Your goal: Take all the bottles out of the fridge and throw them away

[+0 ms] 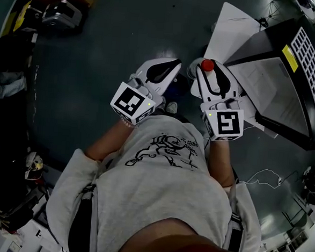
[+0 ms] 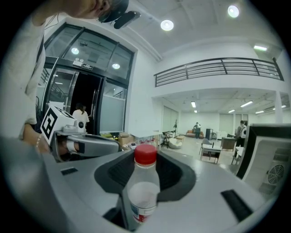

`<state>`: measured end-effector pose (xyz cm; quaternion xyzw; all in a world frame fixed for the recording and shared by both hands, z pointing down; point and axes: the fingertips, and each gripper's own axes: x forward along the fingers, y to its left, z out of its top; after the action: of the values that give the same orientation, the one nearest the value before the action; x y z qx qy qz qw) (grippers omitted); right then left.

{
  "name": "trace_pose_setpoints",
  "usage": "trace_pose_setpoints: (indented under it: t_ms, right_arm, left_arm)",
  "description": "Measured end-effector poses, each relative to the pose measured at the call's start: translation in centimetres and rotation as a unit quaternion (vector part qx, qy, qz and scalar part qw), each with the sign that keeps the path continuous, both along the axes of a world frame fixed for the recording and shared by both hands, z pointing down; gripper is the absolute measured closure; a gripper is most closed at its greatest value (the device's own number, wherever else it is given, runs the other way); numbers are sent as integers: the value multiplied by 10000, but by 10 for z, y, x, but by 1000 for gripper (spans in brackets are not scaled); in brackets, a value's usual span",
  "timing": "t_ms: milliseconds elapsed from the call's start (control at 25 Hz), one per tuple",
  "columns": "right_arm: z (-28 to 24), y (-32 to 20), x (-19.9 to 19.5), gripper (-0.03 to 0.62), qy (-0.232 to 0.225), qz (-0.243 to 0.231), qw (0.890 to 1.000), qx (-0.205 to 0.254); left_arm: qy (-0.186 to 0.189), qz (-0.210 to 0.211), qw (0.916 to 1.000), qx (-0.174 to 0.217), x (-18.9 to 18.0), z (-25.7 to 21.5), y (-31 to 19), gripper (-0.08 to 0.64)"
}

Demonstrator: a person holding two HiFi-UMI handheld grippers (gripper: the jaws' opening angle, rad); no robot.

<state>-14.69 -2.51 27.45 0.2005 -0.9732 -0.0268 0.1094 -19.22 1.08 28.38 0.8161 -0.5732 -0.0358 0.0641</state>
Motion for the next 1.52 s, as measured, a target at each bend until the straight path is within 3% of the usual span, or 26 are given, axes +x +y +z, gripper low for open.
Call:
trace_pose_setpoints:
  t_ms: [920,1520]
  right_arm:
    - [91,9,-16,442,254,-36,9977,-625]
    - [154,21,-24,440,551,-178,9952,-790]
  left_arm:
    - [46,-58,9980,-626,-10,81,4,551]
    - [143,-116,9946,-1021,-15,139,3,551]
